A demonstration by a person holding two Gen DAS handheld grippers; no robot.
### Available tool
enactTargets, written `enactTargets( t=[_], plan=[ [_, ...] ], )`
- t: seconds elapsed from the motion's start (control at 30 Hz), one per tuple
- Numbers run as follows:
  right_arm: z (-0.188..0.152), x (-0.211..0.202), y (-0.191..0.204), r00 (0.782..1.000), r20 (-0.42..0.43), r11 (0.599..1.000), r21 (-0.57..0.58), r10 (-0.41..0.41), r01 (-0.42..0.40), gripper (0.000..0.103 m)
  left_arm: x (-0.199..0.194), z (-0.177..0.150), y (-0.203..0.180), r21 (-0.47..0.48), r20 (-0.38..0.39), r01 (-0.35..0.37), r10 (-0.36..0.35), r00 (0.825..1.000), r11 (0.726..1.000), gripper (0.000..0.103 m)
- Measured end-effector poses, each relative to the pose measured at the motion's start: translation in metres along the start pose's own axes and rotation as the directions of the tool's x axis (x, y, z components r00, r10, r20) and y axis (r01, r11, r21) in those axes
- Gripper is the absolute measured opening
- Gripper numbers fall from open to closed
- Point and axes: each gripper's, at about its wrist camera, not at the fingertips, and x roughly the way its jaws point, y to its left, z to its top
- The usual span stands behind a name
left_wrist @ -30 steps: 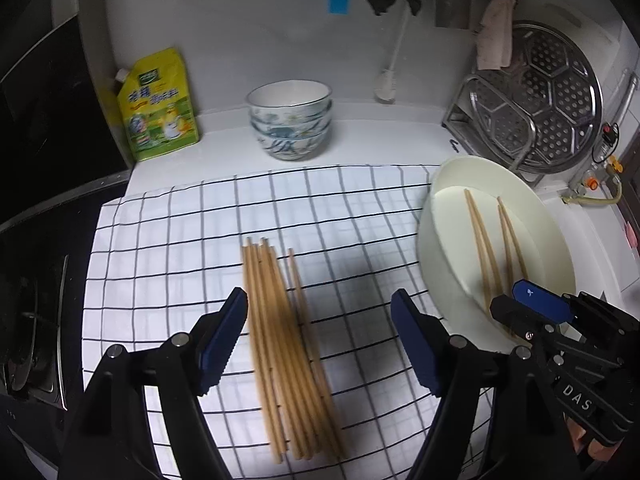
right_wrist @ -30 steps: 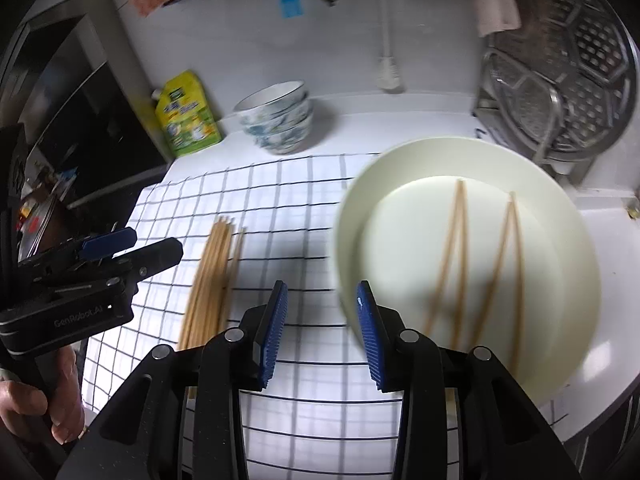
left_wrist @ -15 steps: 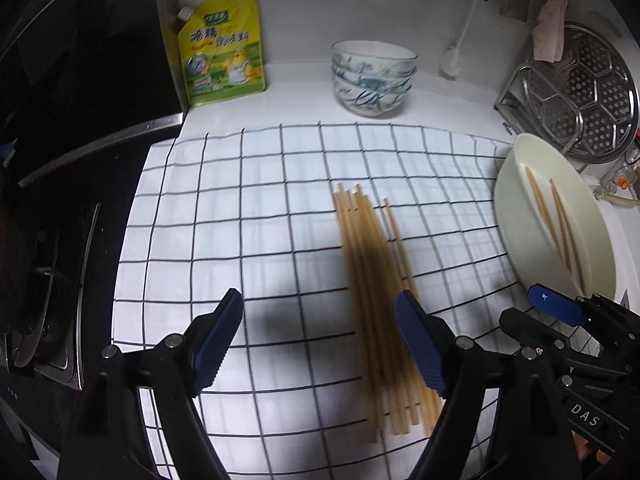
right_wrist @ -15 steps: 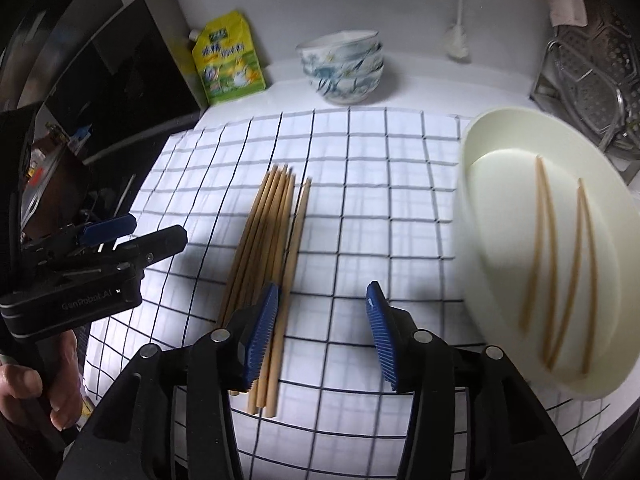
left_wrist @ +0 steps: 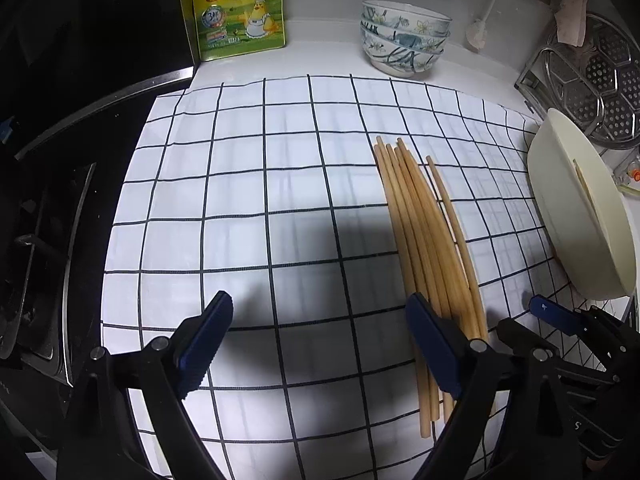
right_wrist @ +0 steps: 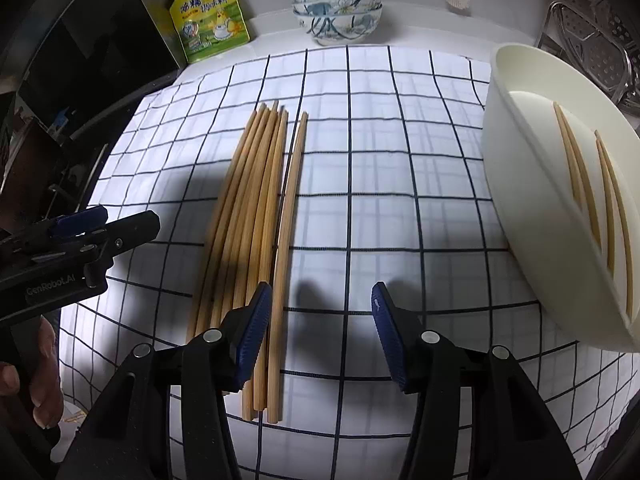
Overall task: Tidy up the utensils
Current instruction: 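Move the left tool back over the chopsticks while the right tool returns too, then position the right tool's open fingers over a single loose chopstick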
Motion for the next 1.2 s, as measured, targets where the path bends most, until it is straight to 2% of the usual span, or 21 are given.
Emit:
enactTargets(
  t=[0.3,0.6,1.2],
  plan=[
    [-0.004,0.012,0.006,0.999,-0.004,0.999,-0.015,-0.037,0.037,0.050,0.004,-0.005,-0.005,0.024,-0.011,0.007,-0.007,1.000,1.000,0.087],
    [-0.008,0.015,0.014,0.997,-0.005,0.994,-0.078,-0.081,0.080,0.050,0.006,-0.007,-0.010,0.029,-0.014,0.014,-0.014,1.000,0.999,0.087],
    [-0.009,0.005,-0.029,0.995,0.012,0.994,0.024,-0.103,0.103,0.050,0.020,-0.010,-0.030,0.064,-0.030,0.008,-0.006,1.000,0.998,0.087]
  ],
)
